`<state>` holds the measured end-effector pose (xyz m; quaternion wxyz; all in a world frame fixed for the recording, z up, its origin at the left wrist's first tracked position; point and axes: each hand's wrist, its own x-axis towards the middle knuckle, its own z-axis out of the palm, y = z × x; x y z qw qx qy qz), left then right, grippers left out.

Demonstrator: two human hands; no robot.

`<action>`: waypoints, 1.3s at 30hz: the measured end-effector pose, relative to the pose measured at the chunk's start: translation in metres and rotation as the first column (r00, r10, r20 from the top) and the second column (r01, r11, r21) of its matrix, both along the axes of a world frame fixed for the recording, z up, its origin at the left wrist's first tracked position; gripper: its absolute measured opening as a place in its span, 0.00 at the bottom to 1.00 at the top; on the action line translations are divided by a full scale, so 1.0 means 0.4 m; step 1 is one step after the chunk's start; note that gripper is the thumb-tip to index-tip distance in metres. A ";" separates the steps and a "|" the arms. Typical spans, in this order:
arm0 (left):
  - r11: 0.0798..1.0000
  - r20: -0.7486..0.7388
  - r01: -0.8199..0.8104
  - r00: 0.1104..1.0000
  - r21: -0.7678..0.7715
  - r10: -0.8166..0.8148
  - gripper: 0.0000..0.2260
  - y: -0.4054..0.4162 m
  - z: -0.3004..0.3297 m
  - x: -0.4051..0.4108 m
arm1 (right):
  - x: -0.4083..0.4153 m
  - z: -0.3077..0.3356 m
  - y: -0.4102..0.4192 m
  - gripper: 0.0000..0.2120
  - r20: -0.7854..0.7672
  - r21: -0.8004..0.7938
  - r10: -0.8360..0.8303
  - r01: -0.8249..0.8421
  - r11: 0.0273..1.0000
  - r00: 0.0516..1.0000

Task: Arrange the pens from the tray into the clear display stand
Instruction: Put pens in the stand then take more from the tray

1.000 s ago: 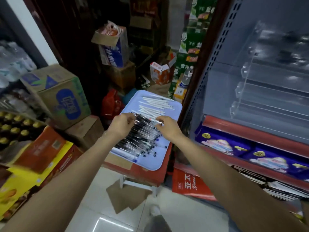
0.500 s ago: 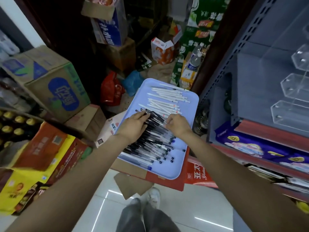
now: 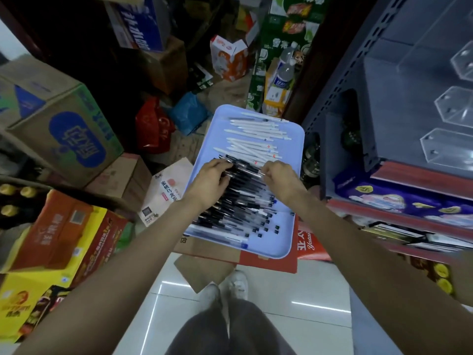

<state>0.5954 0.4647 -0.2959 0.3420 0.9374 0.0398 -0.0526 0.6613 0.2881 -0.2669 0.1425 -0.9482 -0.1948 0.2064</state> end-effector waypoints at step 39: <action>0.906 0.411 0.344 0.884 -0.247 -0.223 0.08 -1.070 0.707 0.557 | 0.381 0.629 -1.179 0.03 -0.034 0.943 -0.507 0.196 0.270 0.861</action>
